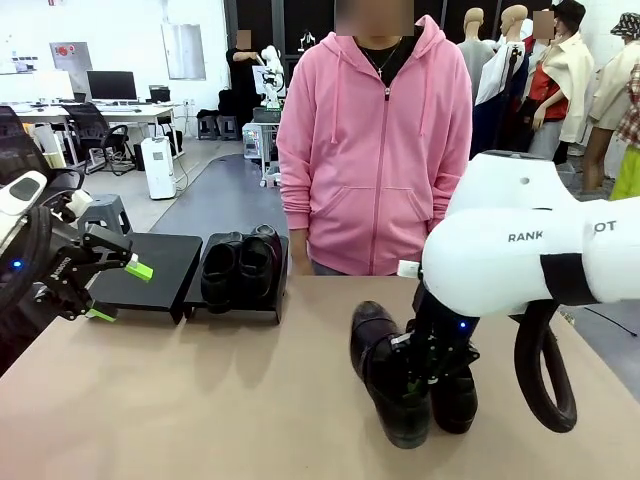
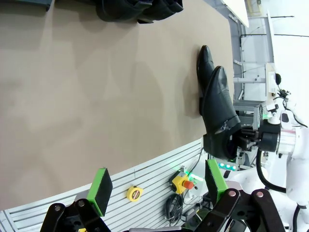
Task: Organize the shoes by placing them on the stand.
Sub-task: Pick up one Shoe and place it in the middle of the table.
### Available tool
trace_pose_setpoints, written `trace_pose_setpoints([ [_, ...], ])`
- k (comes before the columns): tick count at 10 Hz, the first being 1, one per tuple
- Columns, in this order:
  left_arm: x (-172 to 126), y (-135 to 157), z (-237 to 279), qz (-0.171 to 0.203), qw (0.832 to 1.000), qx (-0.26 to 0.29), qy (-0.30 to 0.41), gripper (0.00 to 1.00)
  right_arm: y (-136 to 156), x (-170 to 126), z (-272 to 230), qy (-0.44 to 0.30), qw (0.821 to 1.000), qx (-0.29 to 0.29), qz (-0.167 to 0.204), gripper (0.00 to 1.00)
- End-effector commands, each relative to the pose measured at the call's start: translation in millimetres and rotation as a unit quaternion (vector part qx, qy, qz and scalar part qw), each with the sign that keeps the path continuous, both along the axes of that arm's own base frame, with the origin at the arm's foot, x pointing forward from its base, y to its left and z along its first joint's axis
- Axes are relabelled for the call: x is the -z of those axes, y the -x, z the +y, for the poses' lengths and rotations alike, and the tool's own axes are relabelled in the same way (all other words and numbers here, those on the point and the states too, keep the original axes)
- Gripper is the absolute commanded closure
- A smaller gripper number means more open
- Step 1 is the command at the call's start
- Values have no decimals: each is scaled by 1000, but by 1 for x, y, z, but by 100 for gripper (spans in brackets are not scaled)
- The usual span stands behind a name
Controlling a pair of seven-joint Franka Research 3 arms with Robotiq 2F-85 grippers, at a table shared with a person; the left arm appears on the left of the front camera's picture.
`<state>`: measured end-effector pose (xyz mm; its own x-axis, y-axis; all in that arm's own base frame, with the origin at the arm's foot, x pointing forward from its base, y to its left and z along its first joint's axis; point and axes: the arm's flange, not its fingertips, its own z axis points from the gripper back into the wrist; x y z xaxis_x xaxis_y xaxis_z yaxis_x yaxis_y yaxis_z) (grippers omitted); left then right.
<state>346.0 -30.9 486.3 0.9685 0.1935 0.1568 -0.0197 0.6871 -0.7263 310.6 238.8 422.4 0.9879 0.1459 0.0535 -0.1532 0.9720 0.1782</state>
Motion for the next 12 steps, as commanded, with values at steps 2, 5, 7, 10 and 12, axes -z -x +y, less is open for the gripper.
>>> trace_pose_setpoints([
  [2,-1,0,0,-1,1000,0,9,0,-33,-22,122,-49,997,-51,23,100],
  [5,-1,0,0,-1,1000,0,9,0,-48,4,216,-67,992,-12,103,100],
  [7,-1,0,0,-1,1000,0,9,0,-44,31,243,-60,992,41,108,100],
  [10,-1,0,0,-1,1000,0,9,0,-49,68,239,-52,990,66,110,100],
  [12,-1,0,0,-1,1000,0,9,0,-59,75,224,-66,985,128,90,100],
])
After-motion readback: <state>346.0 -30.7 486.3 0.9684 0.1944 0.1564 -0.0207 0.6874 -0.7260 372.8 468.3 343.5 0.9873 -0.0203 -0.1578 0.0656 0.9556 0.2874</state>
